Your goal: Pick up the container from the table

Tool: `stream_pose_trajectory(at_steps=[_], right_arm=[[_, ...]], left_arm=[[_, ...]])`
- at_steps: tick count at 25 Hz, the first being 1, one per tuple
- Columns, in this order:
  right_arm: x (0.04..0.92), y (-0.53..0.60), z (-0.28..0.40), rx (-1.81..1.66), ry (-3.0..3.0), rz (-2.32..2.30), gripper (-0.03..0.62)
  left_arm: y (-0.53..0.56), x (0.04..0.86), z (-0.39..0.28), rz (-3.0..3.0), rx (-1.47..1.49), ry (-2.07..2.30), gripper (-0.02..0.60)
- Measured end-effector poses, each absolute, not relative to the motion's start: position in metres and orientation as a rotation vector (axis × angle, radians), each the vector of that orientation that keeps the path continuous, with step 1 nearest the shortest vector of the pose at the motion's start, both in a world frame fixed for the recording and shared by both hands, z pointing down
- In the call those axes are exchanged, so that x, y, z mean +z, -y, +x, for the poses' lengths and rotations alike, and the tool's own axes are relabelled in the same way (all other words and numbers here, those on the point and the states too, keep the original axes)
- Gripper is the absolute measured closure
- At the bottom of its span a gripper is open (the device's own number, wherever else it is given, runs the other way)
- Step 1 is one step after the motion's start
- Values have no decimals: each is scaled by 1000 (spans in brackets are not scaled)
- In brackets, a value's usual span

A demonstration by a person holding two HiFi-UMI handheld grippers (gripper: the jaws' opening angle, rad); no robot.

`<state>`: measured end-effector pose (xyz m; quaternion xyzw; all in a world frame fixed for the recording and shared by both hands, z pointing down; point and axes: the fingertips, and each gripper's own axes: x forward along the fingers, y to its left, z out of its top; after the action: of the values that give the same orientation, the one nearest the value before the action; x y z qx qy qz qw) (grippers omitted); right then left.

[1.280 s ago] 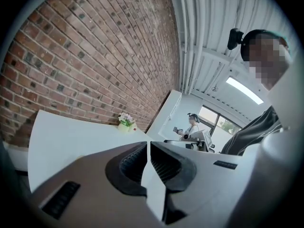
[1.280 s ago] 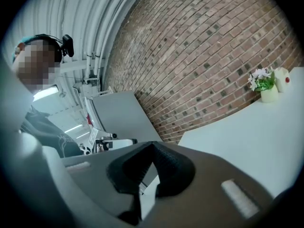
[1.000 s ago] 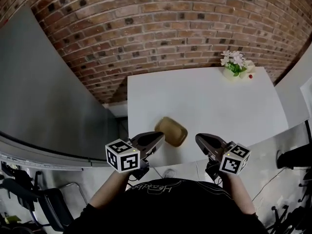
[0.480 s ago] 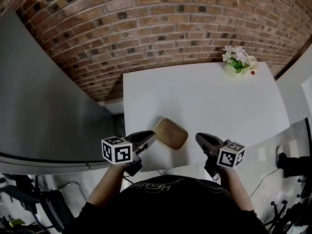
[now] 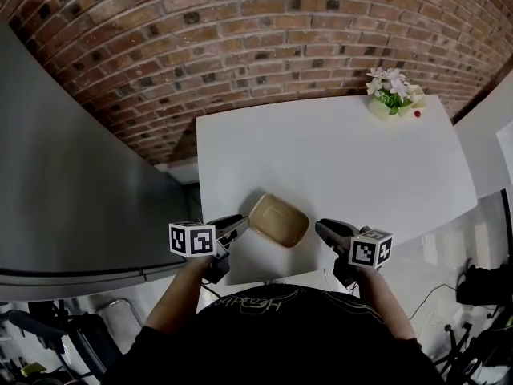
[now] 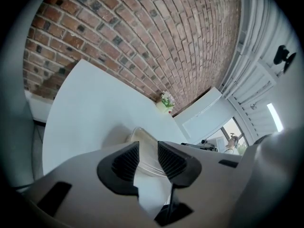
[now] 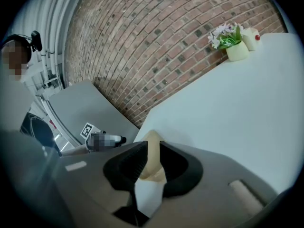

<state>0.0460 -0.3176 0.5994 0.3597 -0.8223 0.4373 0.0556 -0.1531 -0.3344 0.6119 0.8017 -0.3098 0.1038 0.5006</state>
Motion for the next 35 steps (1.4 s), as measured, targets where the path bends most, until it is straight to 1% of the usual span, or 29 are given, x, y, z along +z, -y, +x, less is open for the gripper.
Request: stream_pose_trajectory(at_steps=[1,3,5,18,24,35], right_arm=[[605,318,45,1347,2477,1082,517],[618,318,44,1387,2442,1073,500],[629,321,44,1408,2410,1079,487],[668,326,35,1619,2282,1043,484],[674,329,30,1704,2258,1036,485],[674,331,28,1771,2254,1022,490]], left_arm=[[334,619,-153,1921,265,747,479],[335,631,-154,1885,285,751,447],[336,640,-156,1850,291,754,441],[340,669,-150,1732,315,742,434],[341,680,-148,1695,335,770,436],[343,681,-146,1640,275,752,447]])
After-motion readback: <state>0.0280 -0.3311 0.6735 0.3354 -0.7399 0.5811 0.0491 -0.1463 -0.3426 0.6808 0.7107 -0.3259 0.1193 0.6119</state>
